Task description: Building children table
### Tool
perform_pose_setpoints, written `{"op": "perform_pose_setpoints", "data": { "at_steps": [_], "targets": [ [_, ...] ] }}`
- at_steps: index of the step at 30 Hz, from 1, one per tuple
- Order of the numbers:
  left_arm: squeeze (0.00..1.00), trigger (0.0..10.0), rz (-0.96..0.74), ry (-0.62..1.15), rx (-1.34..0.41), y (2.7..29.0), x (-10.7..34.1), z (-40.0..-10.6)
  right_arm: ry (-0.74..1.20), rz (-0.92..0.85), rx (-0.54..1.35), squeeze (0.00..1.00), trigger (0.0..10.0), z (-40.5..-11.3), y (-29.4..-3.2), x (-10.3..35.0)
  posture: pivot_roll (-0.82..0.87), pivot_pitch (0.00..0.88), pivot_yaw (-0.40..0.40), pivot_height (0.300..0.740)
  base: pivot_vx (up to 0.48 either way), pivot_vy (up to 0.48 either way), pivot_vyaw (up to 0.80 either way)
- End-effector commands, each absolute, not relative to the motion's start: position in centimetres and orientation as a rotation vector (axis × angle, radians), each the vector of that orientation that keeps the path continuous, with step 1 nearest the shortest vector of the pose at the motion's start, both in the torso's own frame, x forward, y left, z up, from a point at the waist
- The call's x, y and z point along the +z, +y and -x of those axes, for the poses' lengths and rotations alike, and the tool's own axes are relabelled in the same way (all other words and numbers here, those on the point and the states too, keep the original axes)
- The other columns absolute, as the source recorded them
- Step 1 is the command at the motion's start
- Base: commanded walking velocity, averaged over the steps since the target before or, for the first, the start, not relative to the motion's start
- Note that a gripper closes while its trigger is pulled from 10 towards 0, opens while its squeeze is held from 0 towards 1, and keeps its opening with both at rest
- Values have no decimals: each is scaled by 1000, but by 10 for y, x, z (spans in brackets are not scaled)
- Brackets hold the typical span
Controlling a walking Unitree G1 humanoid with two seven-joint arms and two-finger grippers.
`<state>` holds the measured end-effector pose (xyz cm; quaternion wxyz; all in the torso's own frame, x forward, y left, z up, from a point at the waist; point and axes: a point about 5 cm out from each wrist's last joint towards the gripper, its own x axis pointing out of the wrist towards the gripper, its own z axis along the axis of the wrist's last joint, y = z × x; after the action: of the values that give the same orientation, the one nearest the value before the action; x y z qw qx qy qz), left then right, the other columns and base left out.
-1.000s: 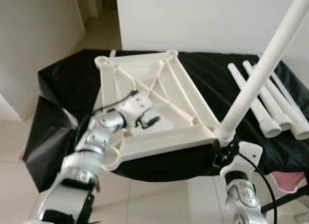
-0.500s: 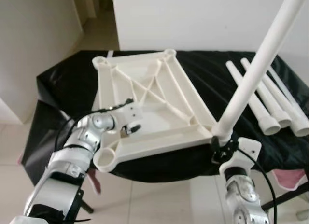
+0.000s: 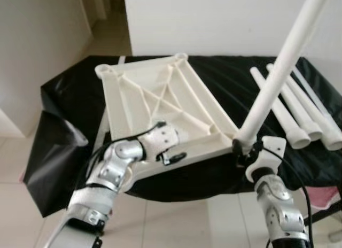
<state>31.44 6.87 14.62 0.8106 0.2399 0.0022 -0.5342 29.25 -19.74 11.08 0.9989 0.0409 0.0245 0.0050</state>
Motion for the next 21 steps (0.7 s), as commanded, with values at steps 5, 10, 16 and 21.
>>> {"op": "perform_pose_setpoints", "data": {
  "at_steps": [5, 10, 16, 21],
  "targets": [
    [0, 10000, -225, -155, -1026, 48, 194, -327, 21, -29, 11, 0, 10000, -316, -203, 115, -70, 3, 9, 740, 0, 0, 0],
    [0, 10000, -53, -217, -938, 64, 221, -336, -30, -46, -40, 0, 10000, -316, -208, 119, -58, 1, 6, 740, 0, 0, 0],
    [0, 10000, -74, -232, -781, 91, 229, -348, -44, -77, -94, 0, 10000, -309, -212, 111, -54, 0, 4, 740, 0, 0, 0],
    [0, 10000, -261, -174, -779, 107, 216, -349, -26, -97, -107, 0, 10000, -299, -206, 100, -53, 0, 2, 740, 0, 0, 0]
  ]
}}
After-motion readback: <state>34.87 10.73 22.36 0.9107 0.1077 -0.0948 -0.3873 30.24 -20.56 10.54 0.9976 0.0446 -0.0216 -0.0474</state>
